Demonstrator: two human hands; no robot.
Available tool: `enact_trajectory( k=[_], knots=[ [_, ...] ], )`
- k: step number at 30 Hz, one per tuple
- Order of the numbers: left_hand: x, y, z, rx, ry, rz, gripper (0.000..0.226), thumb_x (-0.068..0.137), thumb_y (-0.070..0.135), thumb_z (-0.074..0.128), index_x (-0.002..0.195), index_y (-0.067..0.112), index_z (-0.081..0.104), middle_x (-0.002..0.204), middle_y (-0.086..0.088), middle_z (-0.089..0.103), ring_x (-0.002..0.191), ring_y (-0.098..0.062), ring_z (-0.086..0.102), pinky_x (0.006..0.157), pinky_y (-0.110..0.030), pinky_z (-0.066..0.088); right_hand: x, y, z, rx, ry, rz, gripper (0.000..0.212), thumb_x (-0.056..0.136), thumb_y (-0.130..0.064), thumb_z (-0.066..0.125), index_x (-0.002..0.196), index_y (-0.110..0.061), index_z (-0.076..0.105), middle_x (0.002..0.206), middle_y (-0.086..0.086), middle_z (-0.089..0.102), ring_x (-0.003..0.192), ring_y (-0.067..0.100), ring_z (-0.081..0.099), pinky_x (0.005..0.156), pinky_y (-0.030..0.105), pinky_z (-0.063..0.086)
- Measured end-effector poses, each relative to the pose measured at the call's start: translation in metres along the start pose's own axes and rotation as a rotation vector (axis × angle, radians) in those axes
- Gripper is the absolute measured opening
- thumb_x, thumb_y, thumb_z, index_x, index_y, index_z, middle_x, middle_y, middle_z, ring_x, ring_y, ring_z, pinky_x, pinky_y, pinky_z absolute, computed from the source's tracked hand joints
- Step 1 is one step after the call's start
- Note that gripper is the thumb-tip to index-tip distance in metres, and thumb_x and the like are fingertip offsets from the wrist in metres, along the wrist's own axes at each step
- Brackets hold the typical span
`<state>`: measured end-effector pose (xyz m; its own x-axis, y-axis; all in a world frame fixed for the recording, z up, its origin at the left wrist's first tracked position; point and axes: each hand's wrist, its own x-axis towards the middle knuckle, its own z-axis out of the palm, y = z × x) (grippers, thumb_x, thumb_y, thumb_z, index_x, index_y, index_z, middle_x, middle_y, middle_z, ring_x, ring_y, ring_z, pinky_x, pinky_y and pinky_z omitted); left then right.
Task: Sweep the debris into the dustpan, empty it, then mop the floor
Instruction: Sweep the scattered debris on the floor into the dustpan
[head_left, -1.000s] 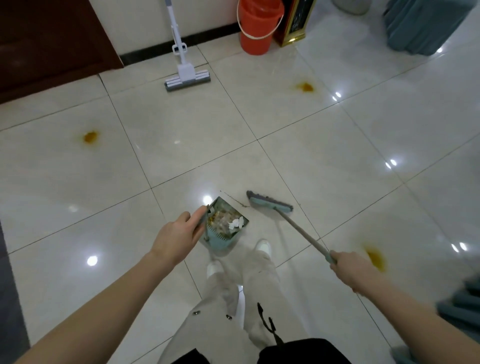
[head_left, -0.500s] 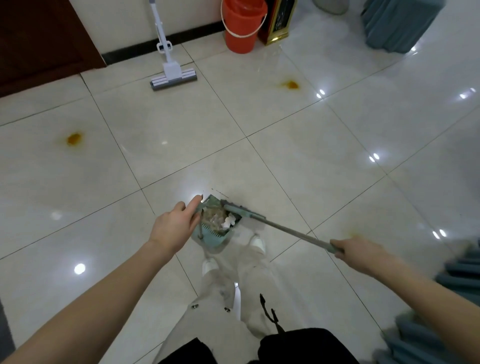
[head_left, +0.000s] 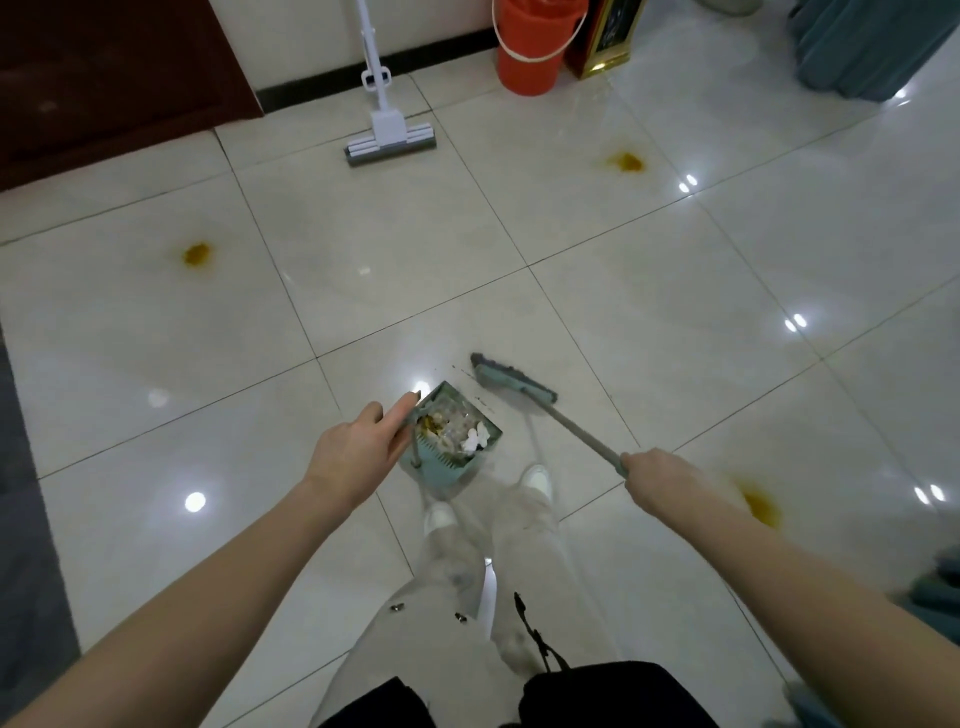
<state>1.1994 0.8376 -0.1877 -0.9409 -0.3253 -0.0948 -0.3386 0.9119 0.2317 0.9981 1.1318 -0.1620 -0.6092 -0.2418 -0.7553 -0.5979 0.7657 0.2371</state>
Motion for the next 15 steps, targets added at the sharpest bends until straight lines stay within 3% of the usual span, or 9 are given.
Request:
enact_trajectory(
  k=[7,12,15],
  knots=[
    [0.003,0.001,0.0,-0.024,0.012,-0.008,0.041,0.094,0.044,0.026,0.127,0.026,0.042,0.068,-0.004,0.048,0.036,-0.027,0.043,0.035,-0.027,0.039,-0.035,0.018,0.017,-0.16,-0.055,-0.128,0.032,0.099,-0.019,0.038,0.129,-0.026,0.048,0.072,-0.005,0.033,0.077,0.021,0.049,0.054,0.027,0.035],
    [-0.002,-0.006,-0.001,-0.024,0.03,-0.013,0.031,0.096,0.036,0.042,0.125,0.025,0.043,0.067,-0.005,0.047,0.035,-0.027,0.041,0.038,-0.024,0.033,-0.048,0.055,-0.006,-0.103,0.006,-0.078,0.028,0.099,-0.039,0.041,0.125,-0.034,0.05,0.09,-0.001,0.05,0.084,0.021,0.055,0.068,0.029,0.045],
    [-0.006,-0.01,-0.003,-0.022,0.03,-0.027,0.032,0.094,0.033,0.048,0.124,0.026,0.041,0.067,-0.005,0.048,0.035,-0.025,0.035,0.038,-0.023,0.03,-0.046,0.06,-0.011,-0.063,0.029,-0.036,0.027,0.1,-0.041,0.041,0.12,-0.03,0.053,0.092,-0.001,0.052,0.084,0.021,0.056,0.067,0.029,0.042]
  ],
)
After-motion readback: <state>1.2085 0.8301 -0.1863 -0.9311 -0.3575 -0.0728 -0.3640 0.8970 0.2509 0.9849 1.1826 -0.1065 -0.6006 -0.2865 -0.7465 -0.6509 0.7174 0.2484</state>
